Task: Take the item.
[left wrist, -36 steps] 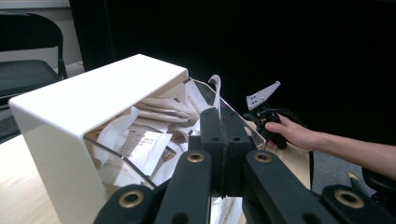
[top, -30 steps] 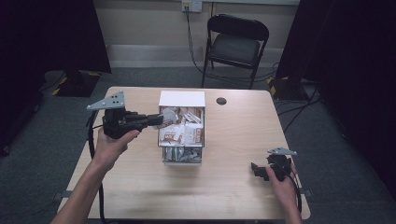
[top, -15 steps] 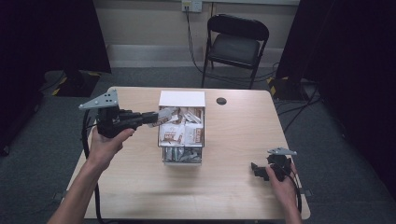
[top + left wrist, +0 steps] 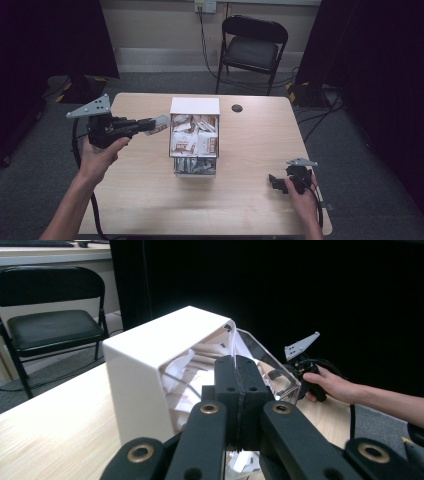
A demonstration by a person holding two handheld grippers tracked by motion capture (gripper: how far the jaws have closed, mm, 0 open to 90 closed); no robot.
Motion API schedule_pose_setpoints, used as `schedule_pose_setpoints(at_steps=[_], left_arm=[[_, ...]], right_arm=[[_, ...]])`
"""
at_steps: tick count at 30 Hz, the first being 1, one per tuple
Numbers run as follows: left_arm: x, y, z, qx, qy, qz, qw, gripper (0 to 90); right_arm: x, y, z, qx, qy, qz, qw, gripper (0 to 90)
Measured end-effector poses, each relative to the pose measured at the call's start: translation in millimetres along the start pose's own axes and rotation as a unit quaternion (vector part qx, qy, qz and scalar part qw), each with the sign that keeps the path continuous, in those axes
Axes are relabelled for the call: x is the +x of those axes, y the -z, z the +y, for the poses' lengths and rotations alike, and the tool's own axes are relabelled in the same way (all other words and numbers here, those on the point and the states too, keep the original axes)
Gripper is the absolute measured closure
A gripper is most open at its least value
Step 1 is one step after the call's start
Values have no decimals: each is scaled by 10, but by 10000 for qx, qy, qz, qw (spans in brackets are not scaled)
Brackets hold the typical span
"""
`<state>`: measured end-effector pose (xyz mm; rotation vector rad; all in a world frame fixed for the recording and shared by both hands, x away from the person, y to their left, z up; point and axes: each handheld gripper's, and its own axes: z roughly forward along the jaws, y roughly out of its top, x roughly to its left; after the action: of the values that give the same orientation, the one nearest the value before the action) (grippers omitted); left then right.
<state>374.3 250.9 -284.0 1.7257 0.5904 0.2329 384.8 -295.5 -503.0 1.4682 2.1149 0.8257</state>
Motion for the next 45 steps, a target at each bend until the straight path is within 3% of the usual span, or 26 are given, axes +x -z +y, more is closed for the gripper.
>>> schedule_pose_setpoints(at_steps=[16, 20, 34, 37, 45], left_arm=[[132, 185, -148, 189, 128, 356, 9991, 900], [166, 202, -229, 241, 180, 323, 9990, 900], [265, 133, -490, 503, 294, 441, 9973, 900], [256, 132, -523, 510, 203, 458, 9974, 900], [334, 80, -645, 669, 359, 495, 9959, 900]], right_arm=[[0, 0, 0, -2, 3, 1, 10000, 0], [0, 0, 0, 0, -1, -1, 10000, 0], [0, 0, 0, 0, 0, -1, 10000, 0], [0, 0, 0, 0, 0, -1, 10000, 0], [1, 0, 0, 0, -1, -3, 10000, 0]])
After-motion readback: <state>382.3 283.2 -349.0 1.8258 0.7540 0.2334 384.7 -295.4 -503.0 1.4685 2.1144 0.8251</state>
